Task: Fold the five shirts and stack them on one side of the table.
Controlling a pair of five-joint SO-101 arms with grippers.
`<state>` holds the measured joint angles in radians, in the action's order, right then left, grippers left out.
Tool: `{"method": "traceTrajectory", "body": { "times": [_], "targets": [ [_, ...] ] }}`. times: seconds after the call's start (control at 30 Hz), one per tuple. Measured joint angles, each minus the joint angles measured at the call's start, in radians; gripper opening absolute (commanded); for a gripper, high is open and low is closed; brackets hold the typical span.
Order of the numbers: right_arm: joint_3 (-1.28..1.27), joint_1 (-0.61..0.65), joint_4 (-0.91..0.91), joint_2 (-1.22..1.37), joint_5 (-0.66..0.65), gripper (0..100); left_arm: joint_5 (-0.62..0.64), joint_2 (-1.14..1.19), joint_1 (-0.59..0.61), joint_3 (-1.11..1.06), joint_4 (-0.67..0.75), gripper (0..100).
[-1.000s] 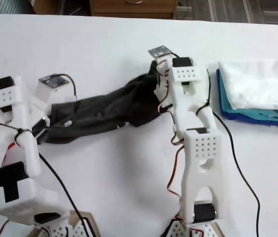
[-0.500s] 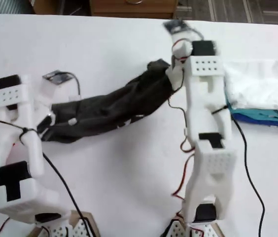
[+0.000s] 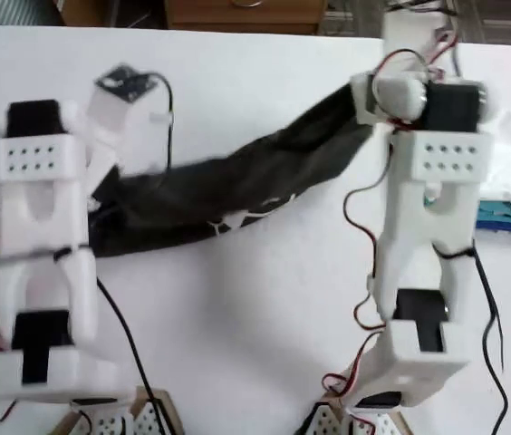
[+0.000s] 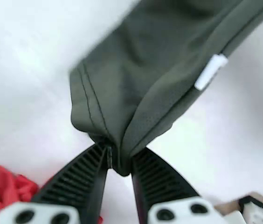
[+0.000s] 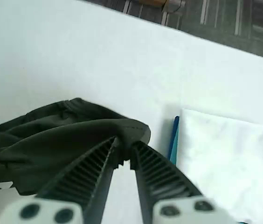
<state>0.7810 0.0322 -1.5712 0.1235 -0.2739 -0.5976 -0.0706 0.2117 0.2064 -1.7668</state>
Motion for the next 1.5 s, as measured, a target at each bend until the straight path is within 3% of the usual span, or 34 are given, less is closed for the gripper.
{"method": "traceTrajectory", "body": {
  "times": [0.17, 0.4, 0.77, 1.5],
  "targets": [
    [0.000, -0.021, 0.017, -0.124, 0.021, 2.0, -0.003, -0.224, -0.071, 0.012, -0.002, 2],
    [0.000, -0.026, 0.018, -0.336, 0.021, 2.0, -0.003, -0.465, -0.072, 0.012, 0.000, 2],
    [0.006, -0.026, 0.091, -0.620, 0.021, 2.0, -0.005, -0.727, 0.017, 0.015, 0.017, 2],
    [0.021, -0.026, 0.256, -0.891, -0.031, 2.0, 0.003, -0.980, 0.017, 0.035, 0.055, 2]
  ]
}}
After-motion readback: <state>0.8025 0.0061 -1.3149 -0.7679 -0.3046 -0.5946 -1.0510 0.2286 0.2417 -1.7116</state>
